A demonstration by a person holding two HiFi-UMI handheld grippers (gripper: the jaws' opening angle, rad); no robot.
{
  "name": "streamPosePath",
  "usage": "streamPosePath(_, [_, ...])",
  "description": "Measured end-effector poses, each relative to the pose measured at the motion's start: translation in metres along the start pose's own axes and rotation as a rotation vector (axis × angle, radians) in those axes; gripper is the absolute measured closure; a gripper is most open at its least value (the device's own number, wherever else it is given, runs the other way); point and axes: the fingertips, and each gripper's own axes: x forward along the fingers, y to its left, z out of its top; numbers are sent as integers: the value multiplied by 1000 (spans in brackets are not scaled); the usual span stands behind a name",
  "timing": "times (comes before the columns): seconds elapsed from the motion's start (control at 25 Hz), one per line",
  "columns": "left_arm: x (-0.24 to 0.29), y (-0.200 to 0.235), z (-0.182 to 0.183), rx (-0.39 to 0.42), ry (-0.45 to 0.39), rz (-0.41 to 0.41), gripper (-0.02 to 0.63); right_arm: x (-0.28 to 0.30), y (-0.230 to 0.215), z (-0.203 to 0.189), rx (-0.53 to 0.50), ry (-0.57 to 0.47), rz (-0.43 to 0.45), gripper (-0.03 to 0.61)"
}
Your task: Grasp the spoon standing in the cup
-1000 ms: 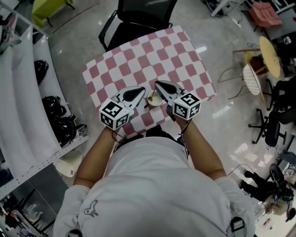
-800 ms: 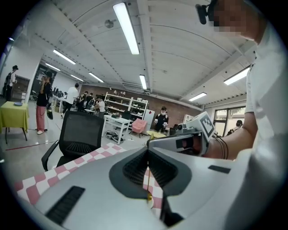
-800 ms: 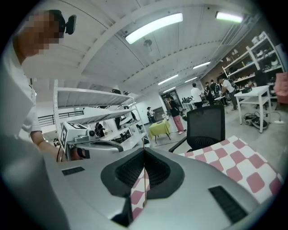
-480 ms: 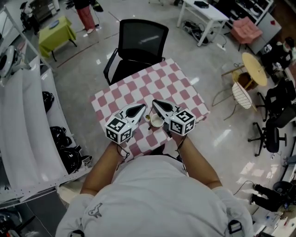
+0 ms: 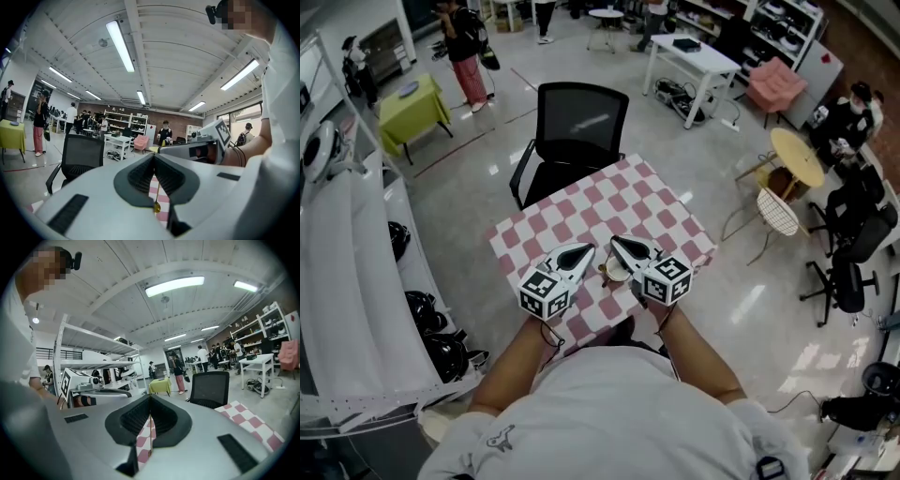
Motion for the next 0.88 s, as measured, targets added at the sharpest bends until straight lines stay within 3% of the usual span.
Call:
streamPosePath(0.48, [8, -38, 7, 39, 1, -20, 603, -40, 1, 8, -26, -46, 8, 546])
streamPosePath(0.88, [44, -97, 8, 56, 0, 39, 603, -112, -10, 2, -43, -32, 45, 546])
